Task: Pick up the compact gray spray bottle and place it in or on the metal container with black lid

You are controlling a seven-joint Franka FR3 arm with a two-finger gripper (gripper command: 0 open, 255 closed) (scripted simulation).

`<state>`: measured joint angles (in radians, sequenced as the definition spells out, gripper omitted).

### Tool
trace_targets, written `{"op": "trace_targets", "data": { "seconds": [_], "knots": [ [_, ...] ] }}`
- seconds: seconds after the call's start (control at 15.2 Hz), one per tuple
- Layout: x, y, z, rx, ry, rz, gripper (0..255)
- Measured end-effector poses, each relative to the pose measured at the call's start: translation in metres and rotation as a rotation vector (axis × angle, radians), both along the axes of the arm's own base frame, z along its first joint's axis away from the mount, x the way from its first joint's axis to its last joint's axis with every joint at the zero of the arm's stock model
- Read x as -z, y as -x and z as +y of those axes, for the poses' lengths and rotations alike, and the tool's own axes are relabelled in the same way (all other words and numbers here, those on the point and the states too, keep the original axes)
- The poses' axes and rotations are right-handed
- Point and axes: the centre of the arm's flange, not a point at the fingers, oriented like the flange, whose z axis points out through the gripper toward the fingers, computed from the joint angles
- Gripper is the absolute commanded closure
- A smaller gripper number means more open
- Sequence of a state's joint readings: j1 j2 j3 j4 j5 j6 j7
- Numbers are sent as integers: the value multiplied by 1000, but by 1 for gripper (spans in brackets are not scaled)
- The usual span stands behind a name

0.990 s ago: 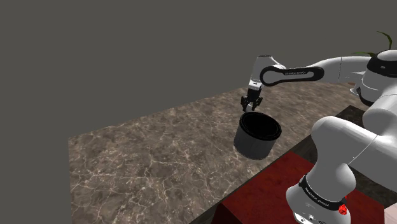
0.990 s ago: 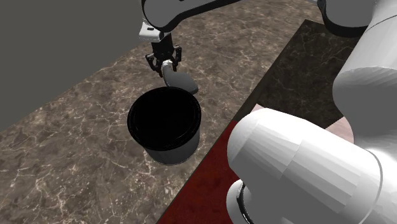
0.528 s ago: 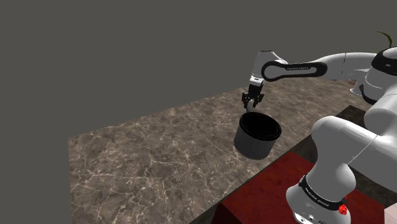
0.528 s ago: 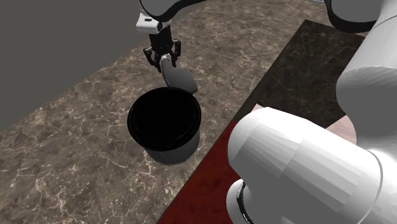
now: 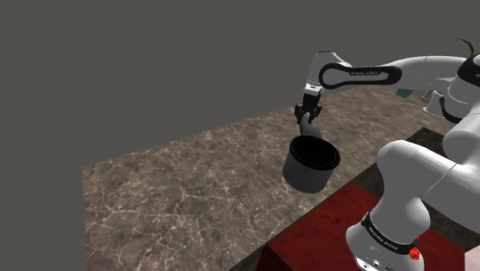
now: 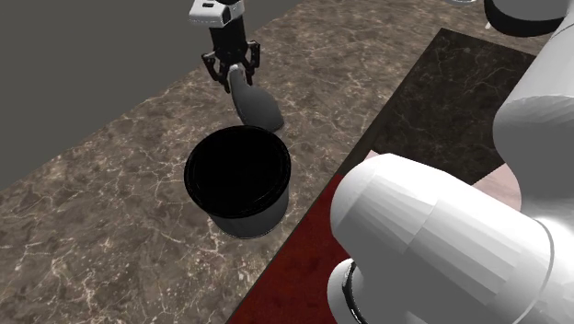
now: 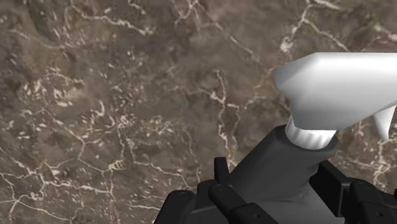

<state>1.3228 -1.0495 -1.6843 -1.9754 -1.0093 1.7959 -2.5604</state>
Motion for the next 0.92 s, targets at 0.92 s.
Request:
{"op": "trace_targets", "data": {
  "seconds": [0.92],
  "knots": [
    [-74, 1, -1, 0, 0, 0, 255]
  ]
}}
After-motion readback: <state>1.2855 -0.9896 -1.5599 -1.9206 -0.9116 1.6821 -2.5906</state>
